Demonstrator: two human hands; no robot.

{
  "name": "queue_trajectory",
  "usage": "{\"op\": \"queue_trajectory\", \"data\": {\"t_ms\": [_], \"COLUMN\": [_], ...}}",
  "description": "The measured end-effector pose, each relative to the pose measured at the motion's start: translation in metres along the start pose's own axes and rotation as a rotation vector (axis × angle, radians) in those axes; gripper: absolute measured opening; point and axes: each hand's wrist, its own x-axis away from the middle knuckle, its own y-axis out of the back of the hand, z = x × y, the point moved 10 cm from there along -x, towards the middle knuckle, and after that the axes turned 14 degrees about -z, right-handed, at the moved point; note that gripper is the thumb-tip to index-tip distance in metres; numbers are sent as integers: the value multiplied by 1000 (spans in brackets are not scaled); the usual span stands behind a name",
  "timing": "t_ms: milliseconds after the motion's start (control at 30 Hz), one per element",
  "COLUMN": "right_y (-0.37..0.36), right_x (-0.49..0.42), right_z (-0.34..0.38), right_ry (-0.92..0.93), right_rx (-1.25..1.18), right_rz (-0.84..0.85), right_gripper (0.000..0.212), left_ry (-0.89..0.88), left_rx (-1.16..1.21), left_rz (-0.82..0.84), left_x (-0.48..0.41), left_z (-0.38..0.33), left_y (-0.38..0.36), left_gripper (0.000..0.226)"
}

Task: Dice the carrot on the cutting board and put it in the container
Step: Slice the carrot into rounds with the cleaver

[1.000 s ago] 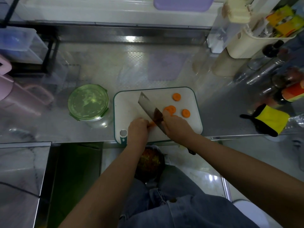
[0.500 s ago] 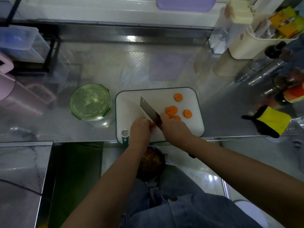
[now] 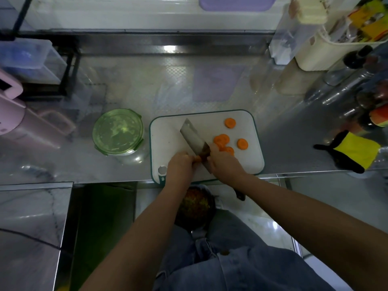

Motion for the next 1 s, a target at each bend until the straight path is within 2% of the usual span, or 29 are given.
{"op": "queue_trajectory", "data": {"t_ms": [100,333,500,600,667,800,1000], "right_y": [14,28,26,25,23,15,-1], "right_x": [-3,3,7,9,10,6,3], "right_z": [4,25,25,22,21,20,15], "right_ry": [41,170,151,161,159,122,87], "right_rx": [14,228,294,332,327,275,226], "right_rz": [2,-11,19,8,6,11,-10], "right_gripper": [29,27,22,28,30,19,23], "left_ry": [1,42,34,27,23,30,2], "left_rx": [-2,-36,-41,-56,-55,-22,-29], "left_rz": [12,14,10,12,14,16,-8], "left_x": [-1,-3,-4,-5,-5,-5,-6], "left_z": [-1,6,5,5,5,4,1], "left_y": [1,-3,-4,-6,-6,-6,-4], "left_gripper": [25,22,22,21,21,24,23]}}
